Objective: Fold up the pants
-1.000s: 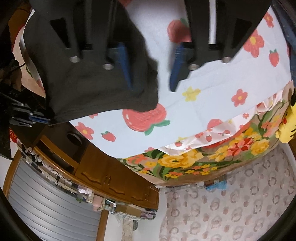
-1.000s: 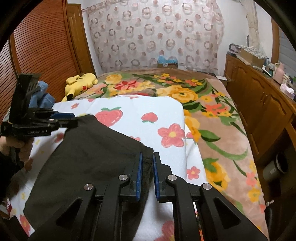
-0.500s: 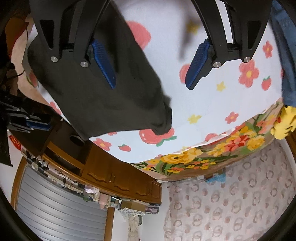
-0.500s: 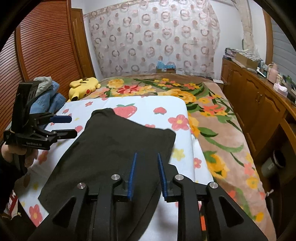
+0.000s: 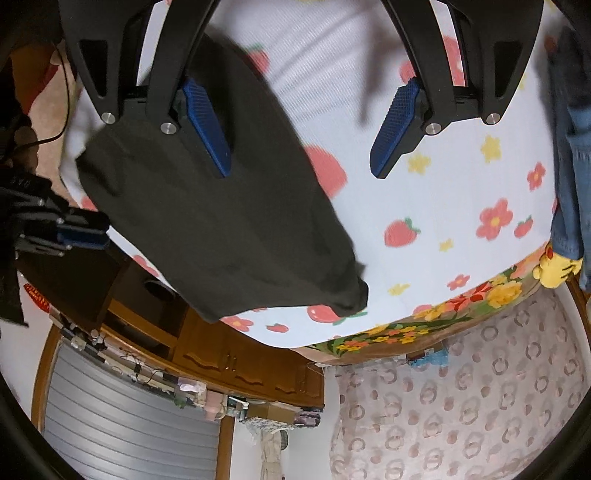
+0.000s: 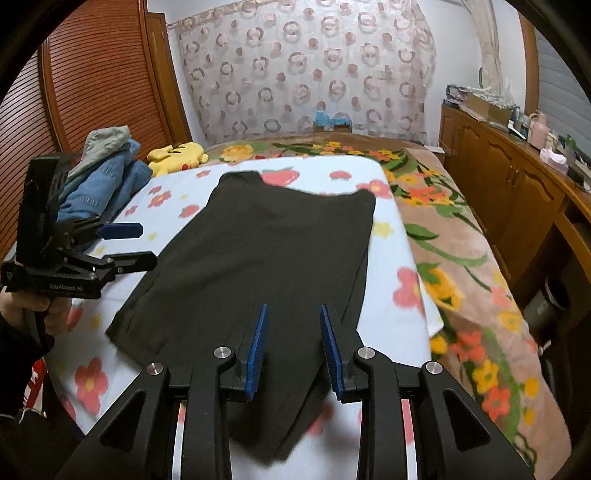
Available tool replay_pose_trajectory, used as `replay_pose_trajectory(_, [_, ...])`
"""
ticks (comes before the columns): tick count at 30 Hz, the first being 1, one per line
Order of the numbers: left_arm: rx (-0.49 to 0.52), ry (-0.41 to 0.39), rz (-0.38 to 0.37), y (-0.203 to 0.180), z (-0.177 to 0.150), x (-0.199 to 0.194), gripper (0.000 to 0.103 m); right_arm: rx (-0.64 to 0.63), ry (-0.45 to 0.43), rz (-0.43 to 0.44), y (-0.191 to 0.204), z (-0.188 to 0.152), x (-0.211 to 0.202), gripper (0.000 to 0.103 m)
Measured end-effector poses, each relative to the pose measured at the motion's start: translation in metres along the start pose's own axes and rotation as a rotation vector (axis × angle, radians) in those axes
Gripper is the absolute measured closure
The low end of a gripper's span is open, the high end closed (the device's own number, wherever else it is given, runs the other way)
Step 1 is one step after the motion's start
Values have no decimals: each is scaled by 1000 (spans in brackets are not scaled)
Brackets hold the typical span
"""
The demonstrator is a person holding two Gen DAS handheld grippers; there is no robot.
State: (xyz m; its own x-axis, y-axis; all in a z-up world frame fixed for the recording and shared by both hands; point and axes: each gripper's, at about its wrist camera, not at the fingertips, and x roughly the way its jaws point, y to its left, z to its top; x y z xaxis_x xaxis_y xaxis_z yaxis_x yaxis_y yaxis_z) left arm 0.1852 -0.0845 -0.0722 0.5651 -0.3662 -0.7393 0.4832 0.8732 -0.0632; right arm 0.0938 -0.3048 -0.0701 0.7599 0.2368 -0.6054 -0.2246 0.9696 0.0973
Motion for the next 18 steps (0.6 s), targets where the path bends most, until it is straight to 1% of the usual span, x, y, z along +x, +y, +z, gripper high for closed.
replay_pose_trajectory(2, [-4, -4, -6, -4, -7, -4, 25, 7, 2, 5, 0, -4, -5, 73])
replay_pose_trajectory(8, [-28, -15, -22, -10, -28, -19, 25, 17, 13, -32, 5, -16, -14, 73])
replay_pose_trajectory(10, [-35, -17, -26, -12, -35, -23, 25, 34, 21, -32, 5, -19, -14, 73])
replay_pose_trajectory(13, [-39, -10, -42, -14, -42, -24, 25, 51, 35, -38, 6, -27, -14, 73])
replay_pose_trajectory(18, [-40, 4, -44, -18, -49, -21, 25, 68, 46, -45, 5, -29, -14, 73])
